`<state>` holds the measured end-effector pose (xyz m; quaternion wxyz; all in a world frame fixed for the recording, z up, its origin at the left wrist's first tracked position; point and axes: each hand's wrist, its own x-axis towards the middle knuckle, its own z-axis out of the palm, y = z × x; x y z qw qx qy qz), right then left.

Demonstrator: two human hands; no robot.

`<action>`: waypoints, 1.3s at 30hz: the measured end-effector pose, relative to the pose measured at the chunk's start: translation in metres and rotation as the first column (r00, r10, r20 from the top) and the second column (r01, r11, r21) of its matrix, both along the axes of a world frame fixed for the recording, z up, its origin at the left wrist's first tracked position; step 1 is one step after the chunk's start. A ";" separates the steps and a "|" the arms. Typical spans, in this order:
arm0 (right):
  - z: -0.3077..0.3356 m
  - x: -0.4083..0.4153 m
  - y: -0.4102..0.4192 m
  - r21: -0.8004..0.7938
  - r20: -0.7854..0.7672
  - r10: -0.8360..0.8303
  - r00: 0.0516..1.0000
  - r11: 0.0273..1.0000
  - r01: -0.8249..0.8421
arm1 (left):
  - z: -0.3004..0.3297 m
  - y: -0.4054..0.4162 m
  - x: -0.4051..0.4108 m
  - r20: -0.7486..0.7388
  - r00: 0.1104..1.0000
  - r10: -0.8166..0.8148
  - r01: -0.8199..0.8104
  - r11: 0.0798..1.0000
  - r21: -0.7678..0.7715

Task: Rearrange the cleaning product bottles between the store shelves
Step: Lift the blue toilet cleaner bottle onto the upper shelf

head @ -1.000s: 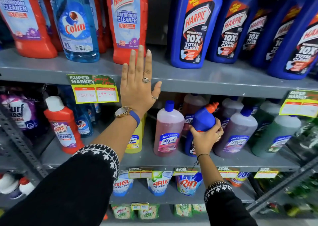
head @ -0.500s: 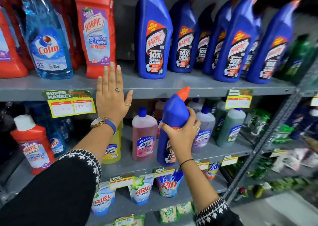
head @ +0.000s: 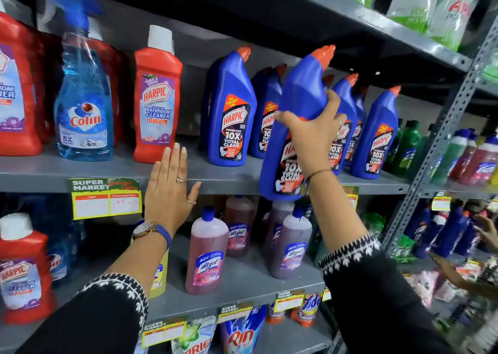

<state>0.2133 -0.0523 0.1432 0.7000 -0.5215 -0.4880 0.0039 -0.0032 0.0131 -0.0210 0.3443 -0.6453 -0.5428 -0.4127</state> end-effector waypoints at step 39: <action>-0.197 -0.061 0.028 0.228 -0.211 -0.029 0.977 0.971 0.078 | -0.011 0.018 -0.001 -0.084 0.994 0.077 -0.059 0.979 0.194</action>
